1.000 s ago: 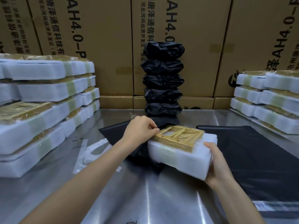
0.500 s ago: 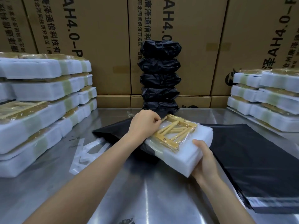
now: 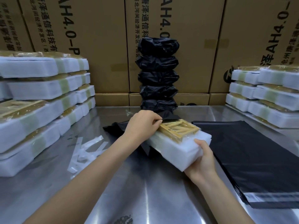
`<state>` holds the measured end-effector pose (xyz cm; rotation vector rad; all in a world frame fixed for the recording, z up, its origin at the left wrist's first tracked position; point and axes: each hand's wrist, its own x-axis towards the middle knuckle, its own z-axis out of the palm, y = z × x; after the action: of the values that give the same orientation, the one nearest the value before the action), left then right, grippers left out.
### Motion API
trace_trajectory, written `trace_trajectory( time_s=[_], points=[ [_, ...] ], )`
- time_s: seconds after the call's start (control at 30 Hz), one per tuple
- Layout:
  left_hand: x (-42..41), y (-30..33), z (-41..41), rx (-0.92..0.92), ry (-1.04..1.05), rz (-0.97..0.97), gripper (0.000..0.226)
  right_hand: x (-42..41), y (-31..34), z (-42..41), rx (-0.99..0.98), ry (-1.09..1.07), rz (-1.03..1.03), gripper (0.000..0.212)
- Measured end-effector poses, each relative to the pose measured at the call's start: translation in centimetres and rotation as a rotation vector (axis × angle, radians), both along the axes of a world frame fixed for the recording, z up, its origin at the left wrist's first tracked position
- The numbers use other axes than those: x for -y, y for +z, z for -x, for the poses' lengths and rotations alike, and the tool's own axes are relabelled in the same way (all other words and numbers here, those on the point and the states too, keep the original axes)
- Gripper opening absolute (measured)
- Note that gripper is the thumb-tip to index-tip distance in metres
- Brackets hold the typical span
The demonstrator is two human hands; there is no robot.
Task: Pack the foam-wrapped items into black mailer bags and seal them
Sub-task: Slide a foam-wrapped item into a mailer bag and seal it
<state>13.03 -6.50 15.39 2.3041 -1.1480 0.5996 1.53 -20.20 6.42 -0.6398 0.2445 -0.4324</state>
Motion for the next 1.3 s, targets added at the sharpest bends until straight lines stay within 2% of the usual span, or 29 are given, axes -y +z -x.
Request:
trace_trajectory(
  time_s=[0.07,0.17,0.27,0.33,0.4,0.43,0.5,0.6,0.7,0.87,1.03,1.17,1.3],
  points=[
    [0.4,0.0,0.3,-0.002,-0.054,0.051,0.023,0.0,0.0,0.0,0.013,0.003,-0.034,0.043],
    [0.9,-0.1,0.7,-0.099,-0.143,0.198,0.025,0.0,0.1,-0.1,0.035,0.004,-0.094,0.043],
    [0.6,-0.4,0.6,-0.088,-0.22,0.286,0.043,0.2,0.2,0.0,0.05,0.011,-0.123,0.04],
    [-0.4,-1.9,0.9,-0.094,-0.194,0.429,0.06,0.2,0.1,0.0,0.041,0.016,-0.145,0.037],
    [-1.3,-5.1,1.6,-0.103,-0.056,0.584,0.073,0.1,0.1,-0.1,0.027,0.003,-0.145,0.035],
    [-1.5,-6.9,2.0,-0.156,0.013,0.602,0.079,0.1,0.1,-0.1,0.022,-0.008,-0.141,0.036],
    [-1.3,-9.7,2.6,-0.368,0.082,0.509,0.092,0.2,0.1,-0.2,0.018,-0.027,-0.137,0.042],
    [0.3,-10.6,2.5,-0.637,0.107,0.386,0.103,0.4,0.2,-0.1,0.024,-0.044,-0.127,0.047],
    [1.4,-10.0,2.1,-0.77,0.125,0.462,0.099,0.1,0.0,-0.1,0.005,-0.026,-0.106,0.05],
    [2.1,-10.1,1.8,-0.884,0.199,0.483,0.085,-0.2,0.1,-0.2,-0.026,0.003,-0.051,0.05],
    [1.4,-10.8,2.1,-1.138,0.111,0.833,0.057,-0.4,0.2,-0.3,-0.042,0.052,-0.049,0.047],
    [0.8,-10.1,2.0,-1.528,-0.031,1.07,0.03,-0.6,0.4,-0.2,-0.063,0.055,-0.043,0.042],
    [1.2,-10.1,1.7,-1.533,0.012,1.11,0.036,-0.9,0.3,-0.1,-0.061,0.069,-0.033,0.041]
  ],
)
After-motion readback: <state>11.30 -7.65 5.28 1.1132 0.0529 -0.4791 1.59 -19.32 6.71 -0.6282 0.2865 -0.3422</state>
